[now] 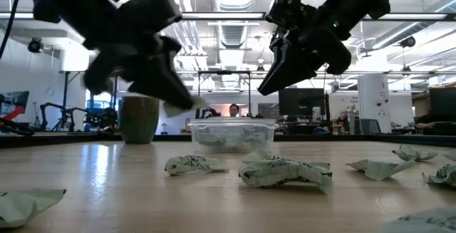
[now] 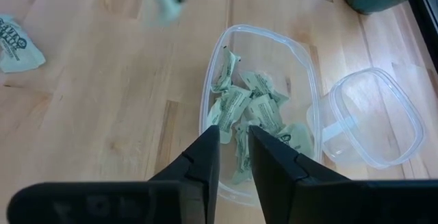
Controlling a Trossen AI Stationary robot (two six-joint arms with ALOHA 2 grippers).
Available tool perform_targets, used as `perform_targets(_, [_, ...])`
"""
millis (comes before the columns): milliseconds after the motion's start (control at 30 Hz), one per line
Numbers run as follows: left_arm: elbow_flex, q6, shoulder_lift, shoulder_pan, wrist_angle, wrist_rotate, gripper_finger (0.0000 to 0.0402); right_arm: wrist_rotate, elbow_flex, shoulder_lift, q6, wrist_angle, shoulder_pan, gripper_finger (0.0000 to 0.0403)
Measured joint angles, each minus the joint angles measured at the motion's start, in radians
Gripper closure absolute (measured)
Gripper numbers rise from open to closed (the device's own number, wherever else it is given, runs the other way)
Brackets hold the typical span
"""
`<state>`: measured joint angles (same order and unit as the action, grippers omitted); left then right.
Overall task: Pick and place Stevia / Truvia into bins
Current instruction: Put the stevia packet into the bottom transparent container
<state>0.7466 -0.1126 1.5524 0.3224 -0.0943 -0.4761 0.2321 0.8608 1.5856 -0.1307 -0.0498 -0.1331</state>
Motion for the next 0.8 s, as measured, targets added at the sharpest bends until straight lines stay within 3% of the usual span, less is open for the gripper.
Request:
perform_targets(367, [0.016, -0.118, -0.030, -0.160, -0.088, -0.030, 0.0393, 0.000, 0.000, 0.000, 0.000, 0.000, 0.000, 0.0326])
perform_targets(633, [0.017, -0.128, 0.026, -0.272, -0.157, 0.121, 0.0393, 0.000, 0.000, 0.000, 0.000, -0.001, 0.000, 0.0335])
perform_targets(800, [0.018, -0.128, 0.056, -0.278, -0.174, 0.128, 0.0393, 0.000, 0.000, 0.000, 0.000, -0.006, 0.000, 0.0329])
